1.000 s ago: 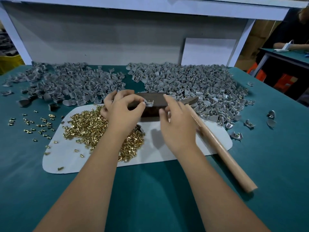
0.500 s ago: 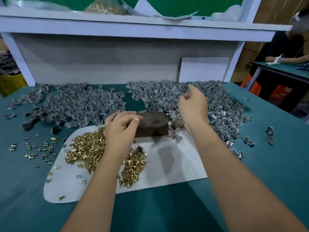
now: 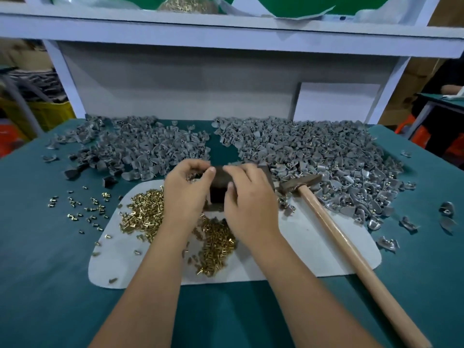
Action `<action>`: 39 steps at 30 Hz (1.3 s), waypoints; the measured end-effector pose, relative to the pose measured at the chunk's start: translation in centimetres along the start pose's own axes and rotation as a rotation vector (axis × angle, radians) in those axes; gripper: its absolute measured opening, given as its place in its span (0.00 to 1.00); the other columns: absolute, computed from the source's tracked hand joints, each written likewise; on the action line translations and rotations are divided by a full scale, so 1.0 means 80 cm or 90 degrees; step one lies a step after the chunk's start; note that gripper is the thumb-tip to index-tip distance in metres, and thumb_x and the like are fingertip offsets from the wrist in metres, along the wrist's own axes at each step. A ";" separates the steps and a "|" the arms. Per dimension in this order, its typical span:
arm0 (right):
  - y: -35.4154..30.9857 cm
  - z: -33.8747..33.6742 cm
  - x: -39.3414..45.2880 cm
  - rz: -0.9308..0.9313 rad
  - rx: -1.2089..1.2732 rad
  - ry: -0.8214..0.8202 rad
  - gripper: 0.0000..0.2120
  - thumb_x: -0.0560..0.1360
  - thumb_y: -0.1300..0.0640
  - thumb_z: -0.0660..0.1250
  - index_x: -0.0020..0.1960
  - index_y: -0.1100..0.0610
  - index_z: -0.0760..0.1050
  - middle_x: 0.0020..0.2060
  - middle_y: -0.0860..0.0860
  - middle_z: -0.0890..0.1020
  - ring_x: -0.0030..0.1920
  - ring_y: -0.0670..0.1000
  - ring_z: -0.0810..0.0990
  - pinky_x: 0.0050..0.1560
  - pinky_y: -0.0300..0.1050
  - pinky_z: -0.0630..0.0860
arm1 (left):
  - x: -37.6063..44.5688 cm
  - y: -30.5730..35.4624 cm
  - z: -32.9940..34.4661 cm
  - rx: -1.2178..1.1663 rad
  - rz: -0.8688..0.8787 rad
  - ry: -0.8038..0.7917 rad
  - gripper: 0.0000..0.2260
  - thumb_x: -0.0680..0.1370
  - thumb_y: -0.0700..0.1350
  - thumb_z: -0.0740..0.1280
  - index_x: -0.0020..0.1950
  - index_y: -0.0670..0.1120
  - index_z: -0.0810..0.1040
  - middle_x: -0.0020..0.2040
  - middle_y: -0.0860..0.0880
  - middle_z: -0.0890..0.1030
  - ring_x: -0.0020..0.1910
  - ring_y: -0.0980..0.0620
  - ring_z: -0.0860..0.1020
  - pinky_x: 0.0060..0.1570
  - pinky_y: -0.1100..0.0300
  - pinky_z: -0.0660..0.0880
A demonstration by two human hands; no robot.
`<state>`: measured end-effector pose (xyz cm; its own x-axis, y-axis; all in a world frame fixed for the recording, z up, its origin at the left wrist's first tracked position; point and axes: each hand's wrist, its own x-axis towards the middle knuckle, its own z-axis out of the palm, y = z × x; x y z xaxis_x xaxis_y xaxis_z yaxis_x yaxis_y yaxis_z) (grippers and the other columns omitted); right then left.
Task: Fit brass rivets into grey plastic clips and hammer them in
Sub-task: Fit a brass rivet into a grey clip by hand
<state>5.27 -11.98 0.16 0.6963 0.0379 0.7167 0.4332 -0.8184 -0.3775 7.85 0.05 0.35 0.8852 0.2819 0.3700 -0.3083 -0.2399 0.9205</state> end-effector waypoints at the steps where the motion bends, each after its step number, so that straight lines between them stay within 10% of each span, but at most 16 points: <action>1: -0.008 0.002 -0.003 -0.038 0.016 -0.027 0.13 0.73 0.61 0.60 0.54 0.60 0.78 0.46 0.54 0.79 0.47 0.54 0.77 0.44 0.46 0.76 | 0.002 0.001 -0.005 -0.015 0.009 0.009 0.04 0.76 0.42 0.71 0.45 0.51 0.80 0.43 0.56 0.82 0.46 0.60 0.80 0.48 0.64 0.78; 4: -0.020 0.010 -0.014 -0.124 0.015 -0.163 0.07 0.71 0.63 0.63 0.46 0.61 0.79 0.40 0.54 0.80 0.43 0.56 0.78 0.36 0.50 0.76 | 0.017 0.011 -0.027 -0.093 -0.041 0.071 0.07 0.80 0.44 0.65 0.46 0.52 0.81 0.42 0.57 0.84 0.42 0.65 0.80 0.43 0.70 0.75; 8: -0.021 0.016 -0.016 -0.138 0.042 -0.374 0.25 0.74 0.39 0.63 0.68 0.48 0.70 0.56 0.49 0.73 0.60 0.50 0.67 0.55 0.46 0.70 | 0.056 0.023 -0.065 -0.178 -0.133 0.126 0.10 0.82 0.45 0.62 0.46 0.54 0.81 0.46 0.59 0.85 0.50 0.61 0.82 0.51 0.62 0.75; 12: -0.022 0.021 -0.017 -0.192 -0.054 -0.454 0.34 0.71 0.28 0.55 0.73 0.41 0.60 0.67 0.49 0.66 0.69 0.51 0.59 0.69 0.50 0.58 | 0.083 0.010 -0.074 -0.052 -0.175 0.101 0.13 0.82 0.40 0.59 0.57 0.52 0.81 0.60 0.53 0.81 0.30 0.65 0.77 0.26 0.71 0.70; 14: -0.022 0.022 -0.016 -0.210 -0.067 -0.450 0.32 0.72 0.30 0.53 0.72 0.42 0.64 0.65 0.48 0.69 0.68 0.51 0.62 0.67 0.49 0.60 | 0.091 -0.008 -0.068 0.162 -0.147 -0.039 0.22 0.81 0.35 0.55 0.70 0.55 0.73 0.71 0.49 0.71 0.44 0.56 0.80 0.37 0.64 0.77; 16: -0.021 0.022 -0.015 -0.205 -0.044 -0.439 0.28 0.73 0.33 0.55 0.69 0.43 0.68 0.65 0.46 0.70 0.67 0.48 0.62 0.65 0.48 0.62 | 0.095 -0.030 -0.060 0.393 -0.093 -0.204 0.31 0.78 0.30 0.52 0.77 0.57 0.62 0.79 0.50 0.58 0.75 0.46 0.63 0.69 0.47 0.66; 18: -0.020 0.021 -0.014 -0.188 -0.016 -0.435 0.26 0.74 0.34 0.58 0.67 0.44 0.71 0.65 0.44 0.70 0.66 0.46 0.62 0.65 0.46 0.61 | 0.095 -0.048 -0.054 0.526 -0.052 -0.301 0.33 0.78 0.31 0.53 0.78 0.58 0.59 0.80 0.53 0.54 0.79 0.49 0.47 0.75 0.40 0.49; 20: -0.021 0.021 -0.013 -0.170 0.008 -0.434 0.22 0.75 0.38 0.61 0.66 0.45 0.73 0.62 0.43 0.72 0.63 0.46 0.65 0.63 0.45 0.63 | 0.094 -0.061 -0.053 0.587 -0.014 -0.307 0.26 0.81 0.36 0.55 0.75 0.58 0.65 0.78 0.55 0.60 0.78 0.50 0.52 0.74 0.38 0.49; 31: -0.043 0.022 -0.015 -0.185 0.047 -0.399 0.05 0.76 0.56 0.64 0.51 0.54 0.77 0.48 0.48 0.77 0.53 0.50 0.71 0.57 0.47 0.67 | 0.085 -0.048 -0.063 0.469 0.004 -0.081 0.13 0.79 0.43 0.62 0.53 0.56 0.84 0.47 0.51 0.84 0.51 0.42 0.78 0.51 0.48 0.75; 34: -0.044 0.019 -0.016 -0.185 0.082 -0.340 0.03 0.72 0.58 0.65 0.46 0.55 0.76 0.43 0.47 0.77 0.48 0.50 0.72 0.53 0.48 0.69 | 0.079 -0.031 -0.062 0.314 -0.034 -0.041 0.12 0.78 0.42 0.62 0.54 0.50 0.84 0.32 0.53 0.80 0.25 0.55 0.70 0.27 0.62 0.65; 39: -0.032 0.012 -0.008 -0.100 0.145 -0.169 0.04 0.69 0.64 0.65 0.42 0.57 0.73 0.38 0.47 0.75 0.42 0.48 0.72 0.41 0.45 0.73 | 0.050 0.003 -0.040 0.127 -0.027 -0.105 0.12 0.77 0.37 0.61 0.53 0.47 0.83 0.29 0.56 0.78 0.20 0.61 0.64 0.20 0.68 0.62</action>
<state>4.25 -9.34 0.07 0.7220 0.3245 0.6111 0.6421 -0.6434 -0.4169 10.22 4.13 2.48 0.9456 0.1439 0.2916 -0.2100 -0.4146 0.8854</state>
